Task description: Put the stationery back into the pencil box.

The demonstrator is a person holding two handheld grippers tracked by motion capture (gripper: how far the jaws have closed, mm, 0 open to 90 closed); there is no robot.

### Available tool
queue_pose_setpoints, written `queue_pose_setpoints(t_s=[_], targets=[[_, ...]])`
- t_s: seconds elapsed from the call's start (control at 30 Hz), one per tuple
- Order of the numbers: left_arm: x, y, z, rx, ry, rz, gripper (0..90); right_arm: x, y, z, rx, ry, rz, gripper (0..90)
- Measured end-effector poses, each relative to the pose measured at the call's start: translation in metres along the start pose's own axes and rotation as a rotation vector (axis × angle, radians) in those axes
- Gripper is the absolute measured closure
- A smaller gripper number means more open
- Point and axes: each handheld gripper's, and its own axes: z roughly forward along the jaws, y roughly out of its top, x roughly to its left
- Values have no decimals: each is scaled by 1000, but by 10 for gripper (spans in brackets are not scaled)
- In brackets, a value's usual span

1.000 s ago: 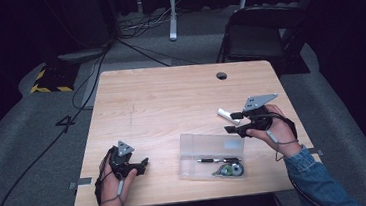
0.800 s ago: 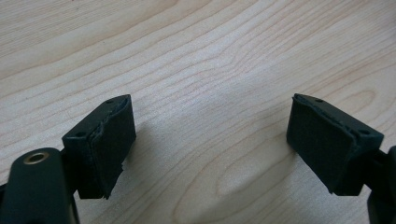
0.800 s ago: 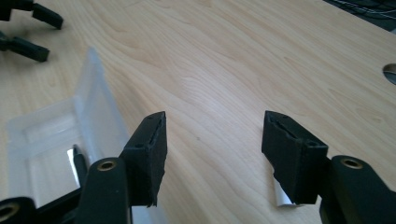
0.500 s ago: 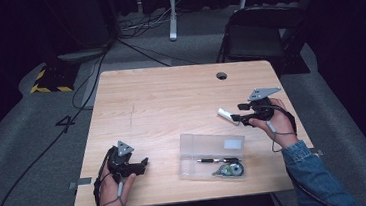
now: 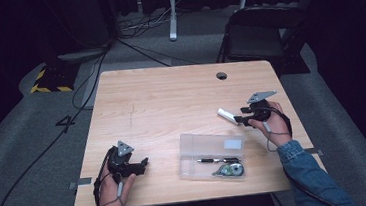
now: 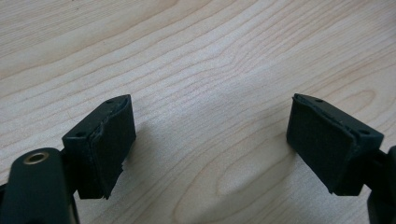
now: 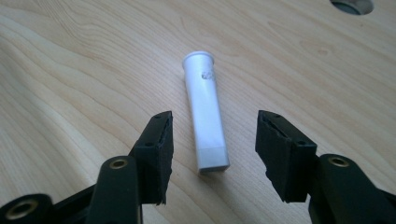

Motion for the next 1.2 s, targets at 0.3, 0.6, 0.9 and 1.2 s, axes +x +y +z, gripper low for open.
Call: queue_pose_setpoints(t_s=[0.3,0.6,0.9,1.2], targets=[[0,0,0,0,0,0,160,-2,-11,20,39,7,3,491],[0,0,0,0,-1,-1,160,-2,-15,30,44,28,5,504],[0,0,0,0,-1,-2,160,-4,-15,36,23,37,-1,534],[0,0,0,0,-1,-1,160,-4,-12,39,14,53,-10,625]])
